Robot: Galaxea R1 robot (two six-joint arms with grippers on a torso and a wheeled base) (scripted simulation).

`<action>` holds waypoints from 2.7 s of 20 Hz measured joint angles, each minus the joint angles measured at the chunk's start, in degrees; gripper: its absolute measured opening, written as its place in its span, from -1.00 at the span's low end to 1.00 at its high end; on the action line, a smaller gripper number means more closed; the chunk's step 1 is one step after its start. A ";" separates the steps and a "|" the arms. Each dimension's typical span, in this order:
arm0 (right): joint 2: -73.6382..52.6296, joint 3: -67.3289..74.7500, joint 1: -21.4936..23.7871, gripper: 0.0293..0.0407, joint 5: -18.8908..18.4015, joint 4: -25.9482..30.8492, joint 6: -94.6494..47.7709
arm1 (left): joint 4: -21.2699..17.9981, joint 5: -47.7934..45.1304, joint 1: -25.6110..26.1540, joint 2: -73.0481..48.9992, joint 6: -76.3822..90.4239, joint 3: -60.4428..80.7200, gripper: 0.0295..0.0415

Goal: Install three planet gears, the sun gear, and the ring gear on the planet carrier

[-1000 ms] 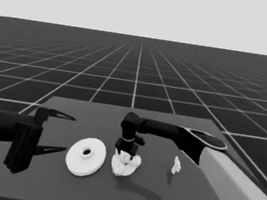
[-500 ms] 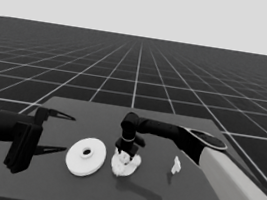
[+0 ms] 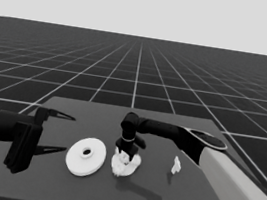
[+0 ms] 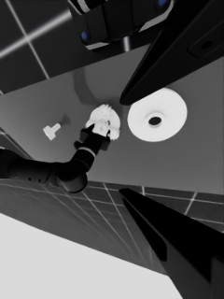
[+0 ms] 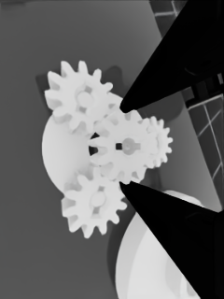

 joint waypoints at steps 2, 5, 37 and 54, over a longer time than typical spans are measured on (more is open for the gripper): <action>0.00 0.00 0.00 -0.71 0.00 0.00 1.20 | 0.00 0.00 0.00 0.00 0.00 0.00 0.49; 0.00 0.00 0.00 -0.71 0.00 0.00 3.00 | 0.00 0.00 0.00 0.00 0.00 0.00 0.49; 0.00 0.00 0.00 -0.71 0.00 0.00 22.20 | 0.00 0.00 0.00 0.00 0.00 0.00 0.49; 0.00 0.00 0.01 0.61 0.00 -0.01 27.85 | 0.00 0.00 0.00 0.00 0.00 0.00 0.49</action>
